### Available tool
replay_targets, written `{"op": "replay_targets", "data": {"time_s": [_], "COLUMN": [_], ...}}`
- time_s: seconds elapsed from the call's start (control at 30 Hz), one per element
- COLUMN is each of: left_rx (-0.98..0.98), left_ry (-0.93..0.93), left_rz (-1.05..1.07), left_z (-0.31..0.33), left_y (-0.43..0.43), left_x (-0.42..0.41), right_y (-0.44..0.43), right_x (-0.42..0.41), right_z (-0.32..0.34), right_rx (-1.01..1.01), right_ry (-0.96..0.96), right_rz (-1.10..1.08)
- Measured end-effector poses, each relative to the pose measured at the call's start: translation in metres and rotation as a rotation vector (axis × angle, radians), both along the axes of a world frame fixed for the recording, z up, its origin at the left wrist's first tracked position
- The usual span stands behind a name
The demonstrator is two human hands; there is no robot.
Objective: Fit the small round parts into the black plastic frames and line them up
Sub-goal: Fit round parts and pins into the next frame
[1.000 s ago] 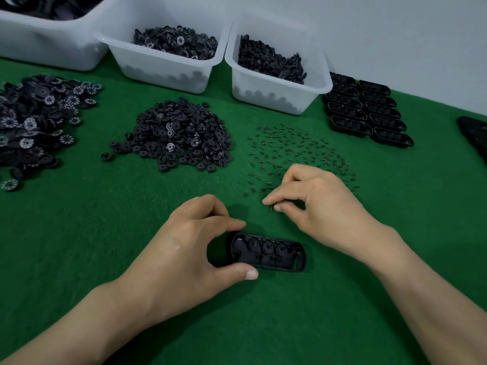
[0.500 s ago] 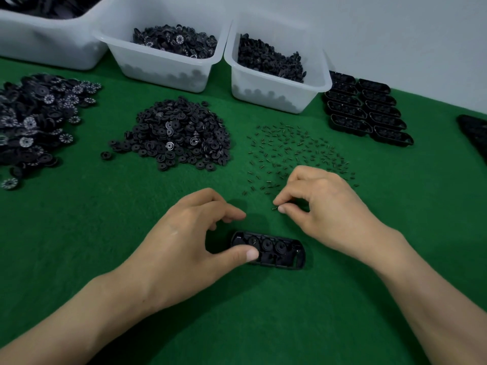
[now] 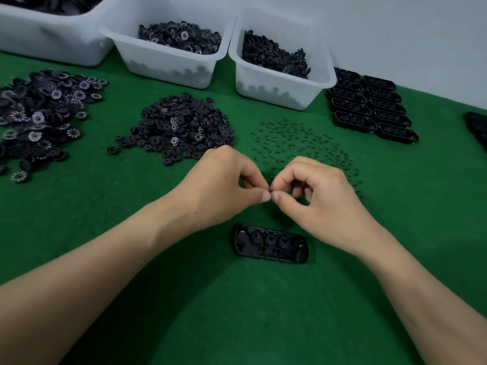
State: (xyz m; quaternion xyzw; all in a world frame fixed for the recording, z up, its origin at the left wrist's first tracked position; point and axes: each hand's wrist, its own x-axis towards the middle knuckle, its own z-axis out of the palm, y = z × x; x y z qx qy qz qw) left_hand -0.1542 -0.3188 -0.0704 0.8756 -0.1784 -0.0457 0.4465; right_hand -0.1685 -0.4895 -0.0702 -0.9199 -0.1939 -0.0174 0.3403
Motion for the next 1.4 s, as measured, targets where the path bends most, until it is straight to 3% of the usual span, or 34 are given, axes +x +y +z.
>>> {"op": "replay_targets", "data": {"time_s": [0.17,0.27,0.63,0.7,0.83,0.93,1.23,1.4], "left_rx": [-0.262,-0.396,-0.366,-0.304,0.002,0.169,0.216,0.212], "left_ry": [0.238,0.363,0.426,0.373,0.075,0.017,-0.045,-0.026], "left_rz": [-0.064,-0.065,-0.128,-0.128,-0.142,-0.215,-0.151,-0.145], "left_z": [0.001,0.004,0.006,0.004,-0.001,-0.006,-0.015,-0.016], "left_y": [0.005,0.005,0.006,0.007,0.019,0.026,0.024,0.024], "left_x": [0.001,0.001,-0.007,-0.009,-0.021,-0.036,-0.046,-0.047], "right_y": [-0.003,-0.004,-0.008,-0.006,-0.012,-0.015,-0.015,-0.014], "right_x": [-0.002,-0.004,-0.015,-0.017,-0.022,-0.027,-0.031,-0.033], "right_z": [0.003,0.005,0.003,0.000,-0.003,-0.006,-0.007,-0.006], "right_rx": [0.232,0.275,0.195,0.190,0.092,-0.002,-0.111,-0.076], "right_ry": [-0.037,-0.087,-0.132,-0.123,-0.064,-0.021,-0.046,-0.051], "right_rz": [0.026,0.049,0.125,0.123,0.146,0.158,0.180,0.182]}}
